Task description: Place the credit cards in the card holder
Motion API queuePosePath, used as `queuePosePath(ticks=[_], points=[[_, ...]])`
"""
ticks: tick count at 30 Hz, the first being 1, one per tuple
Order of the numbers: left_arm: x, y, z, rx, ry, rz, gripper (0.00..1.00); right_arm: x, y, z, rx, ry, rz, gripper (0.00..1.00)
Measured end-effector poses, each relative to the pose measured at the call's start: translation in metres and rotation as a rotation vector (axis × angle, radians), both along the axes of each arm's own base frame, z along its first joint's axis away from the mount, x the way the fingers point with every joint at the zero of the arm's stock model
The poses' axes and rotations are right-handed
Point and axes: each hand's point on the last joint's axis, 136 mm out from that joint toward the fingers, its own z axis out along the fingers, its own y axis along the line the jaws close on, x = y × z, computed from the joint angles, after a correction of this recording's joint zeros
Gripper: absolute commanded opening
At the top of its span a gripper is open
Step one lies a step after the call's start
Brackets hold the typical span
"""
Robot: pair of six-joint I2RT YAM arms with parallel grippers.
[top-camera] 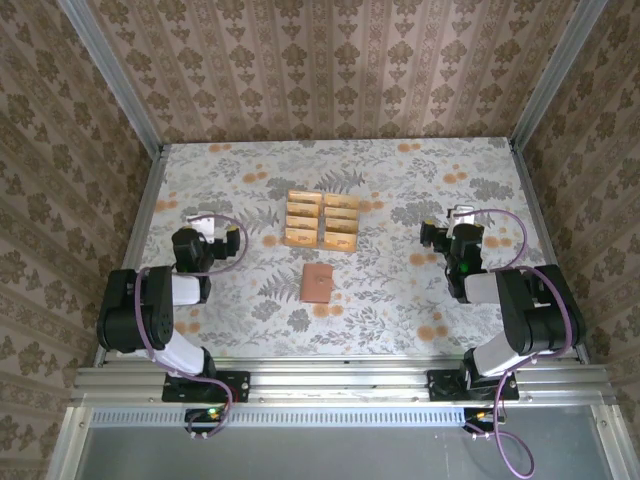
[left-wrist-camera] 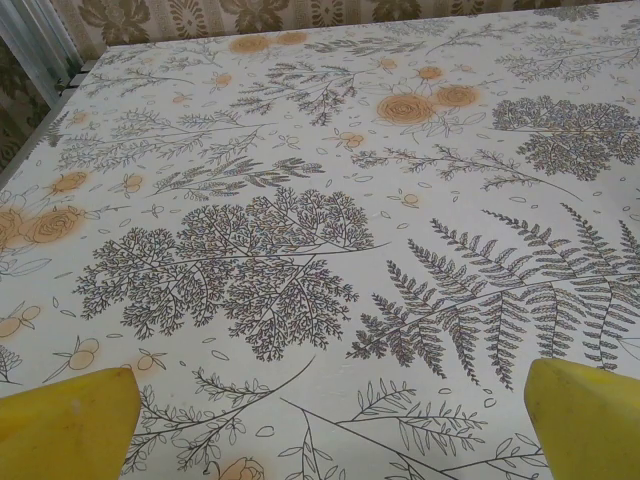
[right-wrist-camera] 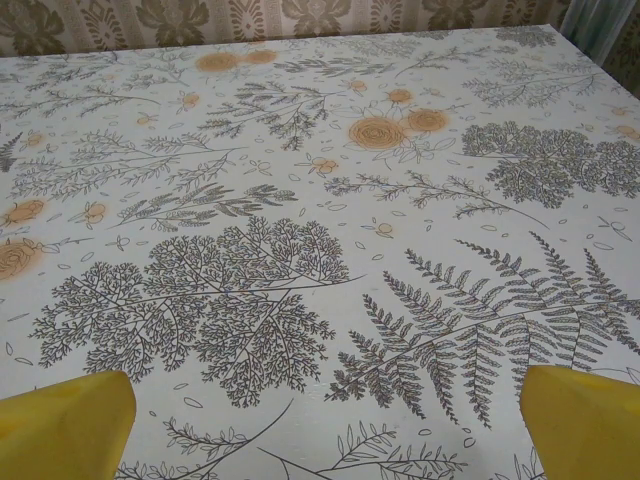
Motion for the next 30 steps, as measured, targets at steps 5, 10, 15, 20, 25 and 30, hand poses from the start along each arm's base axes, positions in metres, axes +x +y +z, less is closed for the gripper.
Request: queuePosePath(ticks=[5, 10, 15, 20, 25, 30], points=[[0.0, 0.0001, 0.0001, 0.0, 0.0, 0.0, 1.0, 0.0, 0.0, 0.0, 0.0, 0.0, 0.0, 1.0], [0.0001, 0.0015, 0.0, 0.003, 0.0, 0.008, 1.0, 0.0, 0.0, 0.0, 0.0, 0.0, 0.0, 1.0], [0.0005, 0.006, 0.0001, 0.012, -0.001, 0.033, 1.0, 0.0, 0.0, 0.0, 0.0, 0.0, 0.0, 1.0], [0.0006, 0.0076, 0.0002, 0.019, -0.002, 0.046, 1.0, 0.0, 0.0, 0.0, 0.0, 0.0, 0.0, 1.0], [0.0008, 0.0087, 0.0006, 0.023, -0.004, 0.054, 1.0, 0.0, -0.0006, -0.0001, 0.0, 0.0, -0.001, 1.0], [0.0013, 0.0094, 0.0043, 0.024, -0.024, 0.059, 1.0, -0.0001, -0.0002, 0.0002, 0.001, 0.0, 0.001, 1.0]])
